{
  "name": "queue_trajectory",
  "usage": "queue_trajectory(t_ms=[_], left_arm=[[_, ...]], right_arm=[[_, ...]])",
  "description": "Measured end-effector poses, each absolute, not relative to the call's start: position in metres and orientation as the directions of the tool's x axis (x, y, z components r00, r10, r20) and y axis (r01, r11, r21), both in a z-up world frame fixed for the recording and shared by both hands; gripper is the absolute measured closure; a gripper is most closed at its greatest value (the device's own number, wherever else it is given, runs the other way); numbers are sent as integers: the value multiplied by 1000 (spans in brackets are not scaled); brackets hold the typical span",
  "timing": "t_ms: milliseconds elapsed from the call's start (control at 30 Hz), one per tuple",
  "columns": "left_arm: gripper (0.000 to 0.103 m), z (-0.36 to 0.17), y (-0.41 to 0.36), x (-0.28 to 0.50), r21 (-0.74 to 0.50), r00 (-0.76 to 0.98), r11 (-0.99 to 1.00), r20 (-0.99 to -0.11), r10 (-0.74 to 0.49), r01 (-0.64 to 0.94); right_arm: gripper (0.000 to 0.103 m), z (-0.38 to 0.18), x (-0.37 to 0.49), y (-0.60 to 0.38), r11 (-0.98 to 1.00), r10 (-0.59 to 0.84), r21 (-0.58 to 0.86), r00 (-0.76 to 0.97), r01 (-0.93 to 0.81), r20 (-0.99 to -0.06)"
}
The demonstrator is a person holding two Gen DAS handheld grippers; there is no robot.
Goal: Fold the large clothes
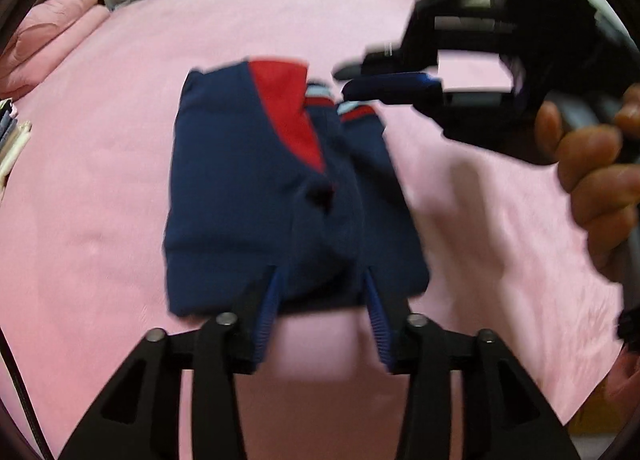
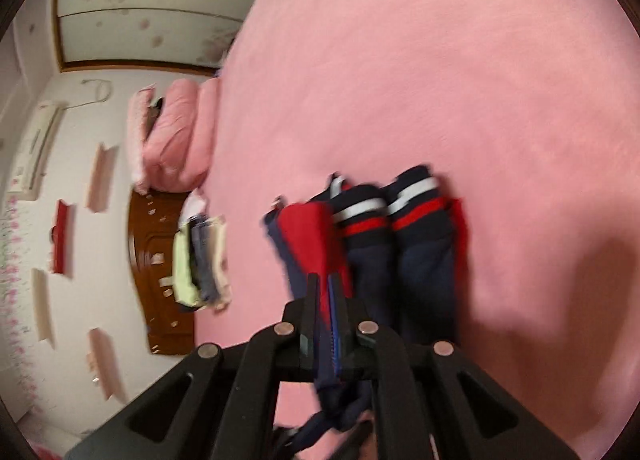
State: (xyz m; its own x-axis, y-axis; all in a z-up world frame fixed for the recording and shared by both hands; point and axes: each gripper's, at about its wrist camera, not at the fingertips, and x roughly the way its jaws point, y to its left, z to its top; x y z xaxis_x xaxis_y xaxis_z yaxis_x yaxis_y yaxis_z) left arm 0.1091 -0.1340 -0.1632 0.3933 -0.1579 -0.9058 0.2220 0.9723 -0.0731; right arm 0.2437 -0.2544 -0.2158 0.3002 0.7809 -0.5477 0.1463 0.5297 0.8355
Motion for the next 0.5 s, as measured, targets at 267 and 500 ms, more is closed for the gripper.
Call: queue_trajectory(t_ms=[267, 500], left_arm=[[34, -144, -89, 97, -9, 390, 996, -920, -43, 87], [33, -144, -46, 104, -48, 372, 997, -928, -20, -67]], right_arm=[[62, -239, 243, -202, 666, 716, 731, 146, 150, -682], [98, -226, 229, -205, 666, 685, 735, 286, 127, -670]])
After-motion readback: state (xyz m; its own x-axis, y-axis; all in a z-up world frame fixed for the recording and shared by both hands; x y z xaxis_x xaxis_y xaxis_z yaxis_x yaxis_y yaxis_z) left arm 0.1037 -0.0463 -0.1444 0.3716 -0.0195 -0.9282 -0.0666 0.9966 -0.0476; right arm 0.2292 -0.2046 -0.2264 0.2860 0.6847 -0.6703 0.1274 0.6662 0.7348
